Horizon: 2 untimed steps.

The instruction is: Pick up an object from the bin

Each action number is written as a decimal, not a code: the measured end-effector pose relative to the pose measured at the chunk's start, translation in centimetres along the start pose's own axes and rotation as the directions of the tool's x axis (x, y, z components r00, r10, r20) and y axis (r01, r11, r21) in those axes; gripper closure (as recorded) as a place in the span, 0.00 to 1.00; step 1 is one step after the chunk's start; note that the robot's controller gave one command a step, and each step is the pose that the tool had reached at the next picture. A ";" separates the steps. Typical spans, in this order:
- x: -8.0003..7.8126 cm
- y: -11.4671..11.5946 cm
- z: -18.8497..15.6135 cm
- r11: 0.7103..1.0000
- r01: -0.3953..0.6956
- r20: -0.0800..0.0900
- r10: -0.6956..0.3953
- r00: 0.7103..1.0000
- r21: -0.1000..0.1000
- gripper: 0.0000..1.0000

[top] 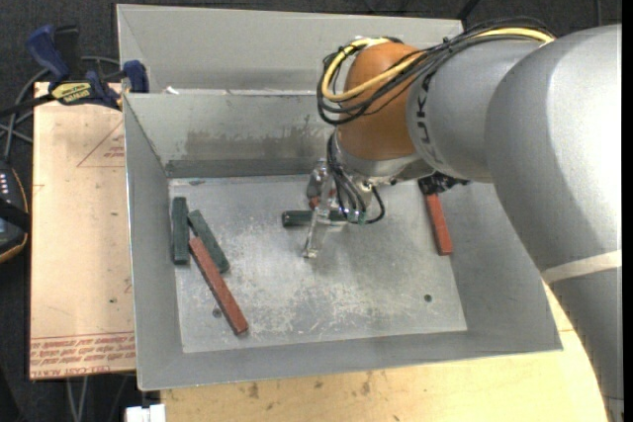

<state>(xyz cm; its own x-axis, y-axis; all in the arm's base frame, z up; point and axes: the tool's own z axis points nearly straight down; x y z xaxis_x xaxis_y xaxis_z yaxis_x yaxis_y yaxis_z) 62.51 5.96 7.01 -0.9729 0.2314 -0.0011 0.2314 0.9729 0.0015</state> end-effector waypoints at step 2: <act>-1.5 -0.5 -10.7 1.000 -0.011 0.011 0.011 1.000 -0.003 1.00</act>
Offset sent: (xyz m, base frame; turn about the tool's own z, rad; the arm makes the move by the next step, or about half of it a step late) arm 0.0000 0.0000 0.0000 0.0000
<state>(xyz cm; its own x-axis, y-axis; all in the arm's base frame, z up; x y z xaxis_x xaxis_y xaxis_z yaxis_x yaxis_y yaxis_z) 63.85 5.10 17.76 -0.9701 0.2422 -0.0117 0.2422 0.9702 0.0044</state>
